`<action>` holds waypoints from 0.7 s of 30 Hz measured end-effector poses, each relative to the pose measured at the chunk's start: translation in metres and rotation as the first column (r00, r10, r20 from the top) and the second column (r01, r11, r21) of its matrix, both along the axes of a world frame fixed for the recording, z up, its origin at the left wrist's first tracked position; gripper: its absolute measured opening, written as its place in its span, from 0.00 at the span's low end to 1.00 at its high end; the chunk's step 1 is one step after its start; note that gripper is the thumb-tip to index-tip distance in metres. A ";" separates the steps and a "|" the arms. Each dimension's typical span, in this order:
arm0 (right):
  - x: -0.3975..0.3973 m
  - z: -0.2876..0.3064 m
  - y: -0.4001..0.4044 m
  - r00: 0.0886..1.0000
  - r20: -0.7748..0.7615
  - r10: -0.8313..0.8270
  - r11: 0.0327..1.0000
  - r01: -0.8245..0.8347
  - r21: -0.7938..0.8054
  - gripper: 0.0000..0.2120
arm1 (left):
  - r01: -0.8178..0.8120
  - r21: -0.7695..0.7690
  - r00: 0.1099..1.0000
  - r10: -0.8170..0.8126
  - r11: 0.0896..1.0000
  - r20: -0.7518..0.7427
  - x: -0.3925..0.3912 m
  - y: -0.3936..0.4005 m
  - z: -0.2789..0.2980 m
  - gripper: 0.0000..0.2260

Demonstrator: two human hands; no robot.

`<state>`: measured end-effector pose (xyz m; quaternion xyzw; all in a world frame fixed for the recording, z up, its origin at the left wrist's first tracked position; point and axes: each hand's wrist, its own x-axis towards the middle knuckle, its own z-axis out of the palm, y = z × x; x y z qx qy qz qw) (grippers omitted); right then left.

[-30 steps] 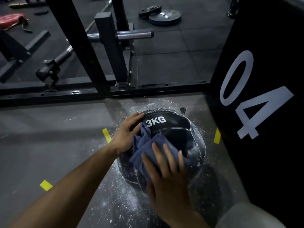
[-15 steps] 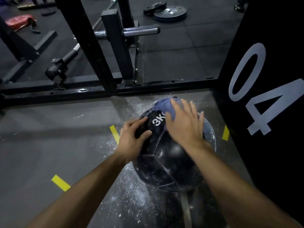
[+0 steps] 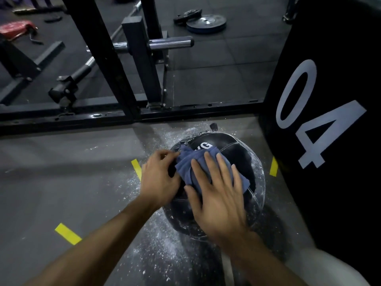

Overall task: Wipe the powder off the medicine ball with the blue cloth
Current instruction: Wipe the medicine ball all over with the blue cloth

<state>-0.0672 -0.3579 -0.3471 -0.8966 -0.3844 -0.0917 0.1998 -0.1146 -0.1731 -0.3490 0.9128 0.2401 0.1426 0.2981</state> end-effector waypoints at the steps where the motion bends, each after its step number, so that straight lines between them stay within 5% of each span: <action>1: 0.001 -0.001 -0.001 1.000 0.021 -0.008 1.000 0.008 0.011 0.28 | 0.048 0.057 0.999 -0.049 0.997 0.022 0.008 0.002 0.007 0.21; 6: 0.001 -0.017 -0.009 0.997 0.063 -0.050 0.995 0.045 0.089 0.26 | 0.405 0.093 0.914 -0.405 0.910 -0.018 0.067 0.011 0.025 0.26; 8: 0.007 -0.018 -0.010 0.995 0.055 -0.088 0.992 0.082 0.097 0.27 | 0.427 -0.012 0.904 -0.427 0.904 -0.028 0.073 0.003 0.014 0.30; 14: 0.041 -0.009 0.004 0.994 0.001 -0.113 0.990 0.112 0.083 0.26 | 0.347 0.118 0.928 -0.359 0.930 0.100 0.054 0.006 -0.014 0.22; 18: 0.098 0.022 0.034 0.941 -0.259 -0.216 0.976 0.201 -0.084 0.25 | 0.209 0.091 0.970 -0.218 0.974 0.110 0.039 0.008 -0.021 0.21; 21: 0.163 0.030 0.042 0.722 -0.630 -0.287 0.955 0.266 -0.129 0.25 | 0.151 0.084 0.980 -0.160 0.985 0.117 0.025 0.002 -0.026 0.22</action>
